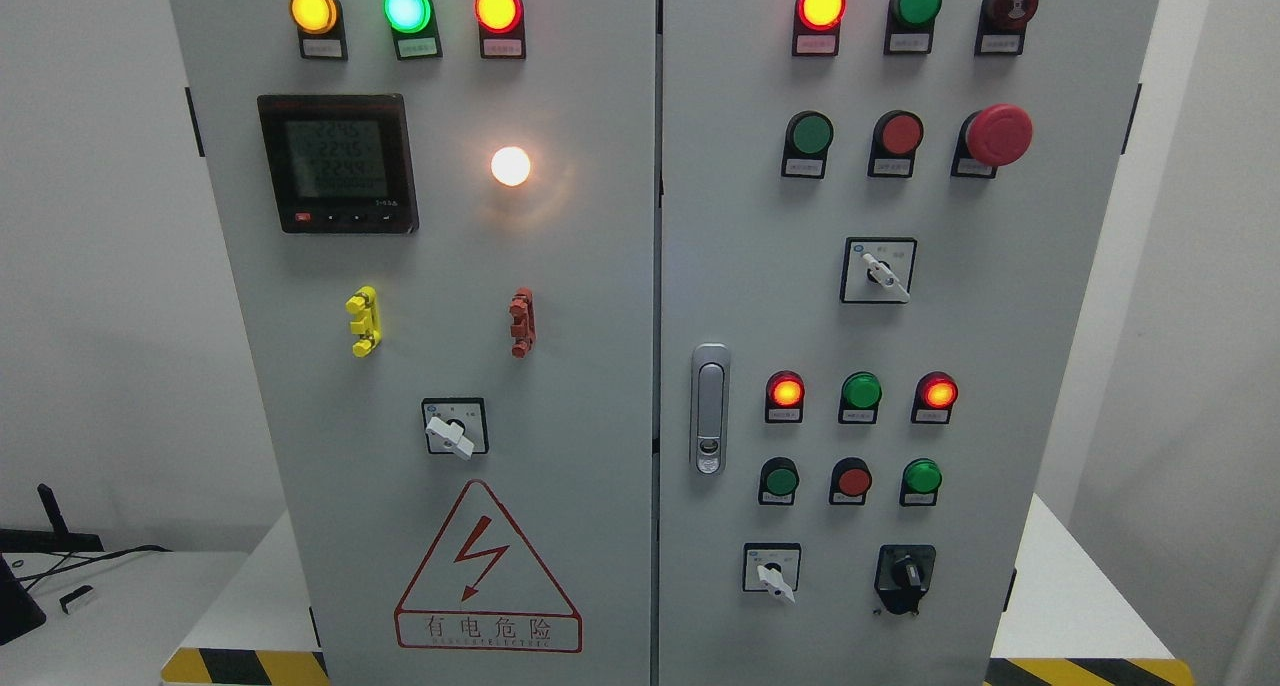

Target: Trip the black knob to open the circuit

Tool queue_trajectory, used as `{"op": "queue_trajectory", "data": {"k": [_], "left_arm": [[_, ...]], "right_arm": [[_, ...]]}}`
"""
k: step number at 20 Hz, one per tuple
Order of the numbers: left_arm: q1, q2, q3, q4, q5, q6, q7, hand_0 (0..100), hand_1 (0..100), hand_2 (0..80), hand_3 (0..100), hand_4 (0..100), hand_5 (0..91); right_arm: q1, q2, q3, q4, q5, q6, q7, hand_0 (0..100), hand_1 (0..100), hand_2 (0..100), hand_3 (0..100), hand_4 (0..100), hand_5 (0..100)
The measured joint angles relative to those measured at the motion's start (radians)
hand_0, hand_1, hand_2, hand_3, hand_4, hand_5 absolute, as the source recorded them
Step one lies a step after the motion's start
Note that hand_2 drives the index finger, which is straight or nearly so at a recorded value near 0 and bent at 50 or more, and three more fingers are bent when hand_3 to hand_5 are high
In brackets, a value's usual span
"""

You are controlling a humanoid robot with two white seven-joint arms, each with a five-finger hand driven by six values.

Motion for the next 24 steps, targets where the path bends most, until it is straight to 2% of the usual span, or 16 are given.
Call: {"op": "queue_trajectory", "data": {"k": [11,24], "left_arm": [[0.000,0.000,0.000,0.000,0.000,0.000,0.000,12,39,0.0,0,0,0.0],[0.000,0.000,0.000,0.000,0.000,0.000,0.000,12,39,0.0,0,0,0.0]], "right_arm": [[-0.075,0.008,0.030,0.034,0.056,0.039,0.000,22,77,44,72,80,96],[-0.143,0.024,0.043,0.071,0.064,0.076,0.000,27,76,45,72,80,96]]}}
